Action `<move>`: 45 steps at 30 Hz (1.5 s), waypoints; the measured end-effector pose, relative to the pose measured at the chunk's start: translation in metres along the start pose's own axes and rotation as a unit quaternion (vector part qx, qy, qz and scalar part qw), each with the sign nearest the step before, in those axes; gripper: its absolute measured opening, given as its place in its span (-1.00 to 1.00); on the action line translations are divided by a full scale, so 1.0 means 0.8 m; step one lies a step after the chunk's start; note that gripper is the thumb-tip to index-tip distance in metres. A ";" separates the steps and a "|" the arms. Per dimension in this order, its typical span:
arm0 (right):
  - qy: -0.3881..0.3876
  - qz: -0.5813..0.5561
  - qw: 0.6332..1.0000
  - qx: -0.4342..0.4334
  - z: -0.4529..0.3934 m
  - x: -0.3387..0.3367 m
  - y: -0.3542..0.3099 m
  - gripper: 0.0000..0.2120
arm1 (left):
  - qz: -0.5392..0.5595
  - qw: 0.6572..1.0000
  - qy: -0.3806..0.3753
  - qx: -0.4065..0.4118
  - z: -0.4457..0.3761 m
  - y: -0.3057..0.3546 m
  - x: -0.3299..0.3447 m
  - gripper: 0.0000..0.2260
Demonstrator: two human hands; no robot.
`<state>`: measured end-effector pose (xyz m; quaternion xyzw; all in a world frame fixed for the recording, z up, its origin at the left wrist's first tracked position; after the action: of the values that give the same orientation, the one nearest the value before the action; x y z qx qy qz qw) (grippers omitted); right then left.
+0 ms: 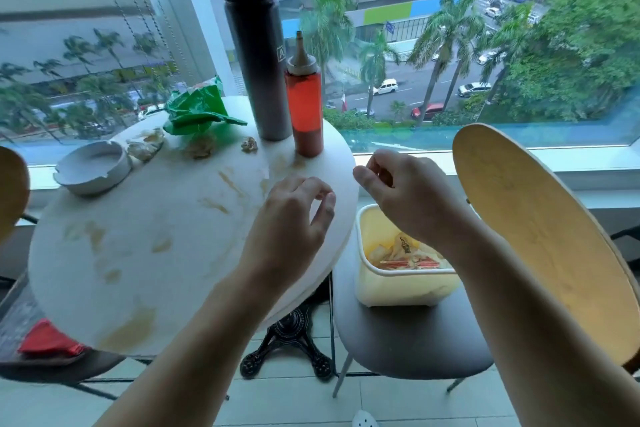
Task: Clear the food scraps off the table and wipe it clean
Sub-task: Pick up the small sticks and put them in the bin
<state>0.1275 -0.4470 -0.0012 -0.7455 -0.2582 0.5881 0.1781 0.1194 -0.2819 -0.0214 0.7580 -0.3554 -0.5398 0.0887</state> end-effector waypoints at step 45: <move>0.009 0.052 0.994 0.097 -0.111 0.208 -0.198 -0.70 | -0.027 0.999 0.045 -0.004 -0.018 -0.262 -0.229 -0.87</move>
<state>0.2151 -0.2178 -0.0197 -0.7420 -0.1593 0.6124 0.2216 0.1947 -0.0161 0.0140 0.7908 -0.3277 -0.5084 0.0930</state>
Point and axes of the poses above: each hand's wrist, its own z-axis away from the middle knuckle, its own x-axis out of the palm, y = z × x, the point moved 9 cm from there along -z, towards the middle knuckle, and after that the axes turned 1 degree about -z, right-handed, at the moved point
